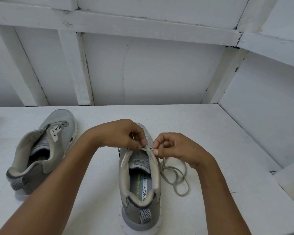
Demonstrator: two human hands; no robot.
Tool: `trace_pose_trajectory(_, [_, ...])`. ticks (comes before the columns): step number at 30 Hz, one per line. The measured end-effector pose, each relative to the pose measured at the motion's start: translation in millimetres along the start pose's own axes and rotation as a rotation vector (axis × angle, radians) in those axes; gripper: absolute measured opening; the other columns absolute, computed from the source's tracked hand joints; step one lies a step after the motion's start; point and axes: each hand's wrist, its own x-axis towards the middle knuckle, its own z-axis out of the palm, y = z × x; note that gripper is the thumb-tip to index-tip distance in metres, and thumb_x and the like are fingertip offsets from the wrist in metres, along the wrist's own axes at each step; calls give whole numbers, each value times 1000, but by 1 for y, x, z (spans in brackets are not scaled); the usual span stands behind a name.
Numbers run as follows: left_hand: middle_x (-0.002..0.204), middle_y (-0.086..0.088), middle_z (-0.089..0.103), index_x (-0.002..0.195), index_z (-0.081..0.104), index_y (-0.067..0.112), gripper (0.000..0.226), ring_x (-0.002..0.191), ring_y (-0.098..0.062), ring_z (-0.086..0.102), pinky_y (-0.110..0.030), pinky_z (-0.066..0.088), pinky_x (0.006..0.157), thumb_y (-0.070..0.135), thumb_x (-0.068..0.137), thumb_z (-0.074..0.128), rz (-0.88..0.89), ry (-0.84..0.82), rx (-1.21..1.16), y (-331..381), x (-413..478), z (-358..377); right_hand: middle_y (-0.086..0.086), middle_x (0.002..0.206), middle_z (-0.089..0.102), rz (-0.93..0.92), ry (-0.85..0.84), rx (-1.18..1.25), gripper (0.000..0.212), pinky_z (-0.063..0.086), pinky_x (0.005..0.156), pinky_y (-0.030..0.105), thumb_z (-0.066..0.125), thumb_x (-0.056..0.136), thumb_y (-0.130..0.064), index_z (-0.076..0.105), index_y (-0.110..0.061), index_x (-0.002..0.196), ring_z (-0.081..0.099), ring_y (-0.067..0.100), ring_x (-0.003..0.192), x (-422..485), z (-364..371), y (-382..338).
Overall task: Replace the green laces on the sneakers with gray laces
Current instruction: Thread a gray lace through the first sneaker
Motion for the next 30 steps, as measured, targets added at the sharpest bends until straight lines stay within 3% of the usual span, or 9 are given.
trace_pose_trajectory(3, [79,6,70,90,74,28,17,64,-11,57,-37,52,69,15,80,69,4,12,78,4,2,1,5,73,68,20,-21,-14,6,47,68,26,73,89,-15,69,-10,89,61,11,68,-2,2,-3])
trace_pose_trajectory(7, [60,22,60,89,74,27,11,55,1,50,-14,40,53,17,84,71,6,71,142,9,2,3,3,69,68,43,-33,-21,6,44,66,25,72,89,-18,70,-12,87,60,11,66,-3,1,-2])
trace_pose_trajectory(12, [66,32,59,90,71,27,7,62,12,52,-8,36,52,24,84,73,-15,79,235,11,-2,4,1,64,61,51,-39,-10,5,41,64,26,72,89,-14,70,-13,84,54,14,65,-2,2,-2])
trace_pose_trajectory(14, [72,27,62,88,69,27,7,66,6,56,-11,41,54,24,82,71,-38,72,278,13,-3,3,-2,60,56,57,-41,-3,6,40,61,23,71,89,-12,70,-12,84,51,9,59,-1,2,-1])
trace_pose_trajectory(17, [88,11,66,84,65,28,8,80,-13,63,-32,54,68,26,79,71,-104,49,359,17,-3,3,-2,59,54,64,-51,-1,7,39,59,22,71,89,-11,68,-10,82,49,8,57,0,1,0])
trace_pose_trajectory(20, [84,9,63,78,60,28,9,80,-16,61,-28,48,62,23,79,67,-126,91,461,20,-4,6,0,62,61,58,-61,29,9,42,60,21,69,90,-11,66,-10,82,52,13,62,0,0,1])
trace_pose_trajectory(23, [76,10,57,70,52,28,15,77,-14,56,-27,39,59,22,78,63,-121,164,509,19,-4,11,1,72,69,64,-88,92,12,47,70,25,63,94,-7,66,-11,83,62,13,68,-1,-1,3])
trace_pose_trajectory(26, [77,9,56,70,50,28,16,78,-17,56,-27,39,60,22,78,62,-145,202,480,15,-5,17,2,80,72,66,-109,153,12,49,83,35,60,96,-6,65,-8,85,67,15,76,-2,-2,6])
trace_pose_trajectory(30, [80,9,59,73,52,28,13,79,-16,57,-27,39,60,23,78,62,-160,229,467,14,-6,21,8,87,73,74,-92,203,10,49,82,35,59,95,-4,64,-4,87,67,20,79,-4,-4,8])
